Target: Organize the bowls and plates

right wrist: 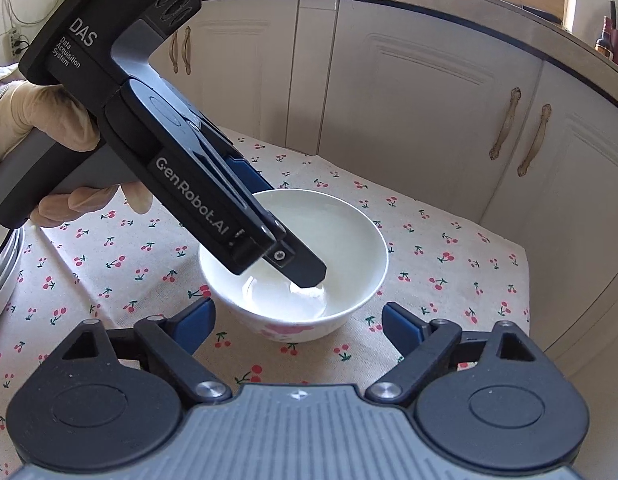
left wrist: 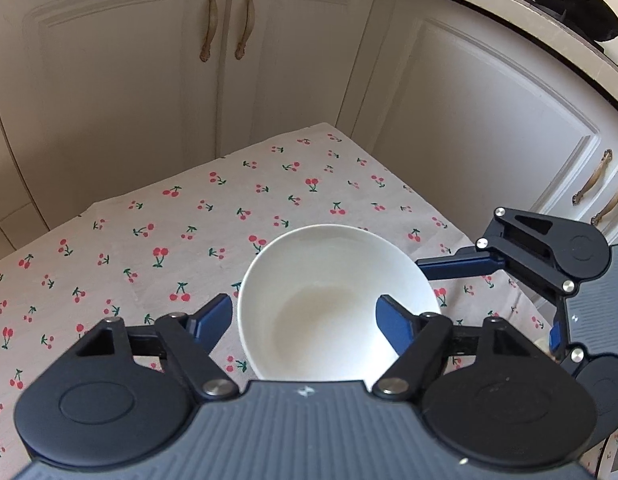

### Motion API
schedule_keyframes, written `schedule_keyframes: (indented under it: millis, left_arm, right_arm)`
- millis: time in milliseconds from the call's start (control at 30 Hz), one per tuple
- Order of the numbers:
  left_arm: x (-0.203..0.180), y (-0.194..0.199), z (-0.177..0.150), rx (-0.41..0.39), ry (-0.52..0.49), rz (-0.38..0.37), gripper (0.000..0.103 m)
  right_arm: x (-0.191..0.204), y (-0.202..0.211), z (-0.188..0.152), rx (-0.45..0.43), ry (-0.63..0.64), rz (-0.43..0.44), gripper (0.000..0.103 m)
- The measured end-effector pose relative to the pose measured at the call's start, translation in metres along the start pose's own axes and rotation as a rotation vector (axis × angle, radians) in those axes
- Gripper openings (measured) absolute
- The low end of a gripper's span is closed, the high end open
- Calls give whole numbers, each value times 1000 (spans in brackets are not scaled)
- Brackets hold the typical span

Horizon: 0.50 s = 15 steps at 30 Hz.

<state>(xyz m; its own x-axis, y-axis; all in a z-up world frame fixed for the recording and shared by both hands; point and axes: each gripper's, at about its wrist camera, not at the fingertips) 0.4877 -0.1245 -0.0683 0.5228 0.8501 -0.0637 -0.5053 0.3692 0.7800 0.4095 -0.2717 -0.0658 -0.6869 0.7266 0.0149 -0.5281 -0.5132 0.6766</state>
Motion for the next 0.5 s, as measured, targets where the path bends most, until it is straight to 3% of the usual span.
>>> schedule_keyframes:
  millis: [167,500]
  left_arm:
    - [-1,-3,1,8,-11,-2,73]
    - [-2,-3,3,0,-31,-21,73]
  right_arm:
    - [0,-3,3,2,7,5,87]
    - [0,-3,3,-1,9,2,87]
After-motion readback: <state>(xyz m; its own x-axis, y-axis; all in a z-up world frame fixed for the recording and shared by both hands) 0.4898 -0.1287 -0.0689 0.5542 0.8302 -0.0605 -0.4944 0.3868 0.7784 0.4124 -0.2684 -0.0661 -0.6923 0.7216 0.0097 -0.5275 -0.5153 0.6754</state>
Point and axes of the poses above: each gripper's, at about its wrist camera, not at the fingertips, and y roughly against the way its jaws point, x to its left, z to its top, and after that the axes turned 9 degrees about z, right-handed
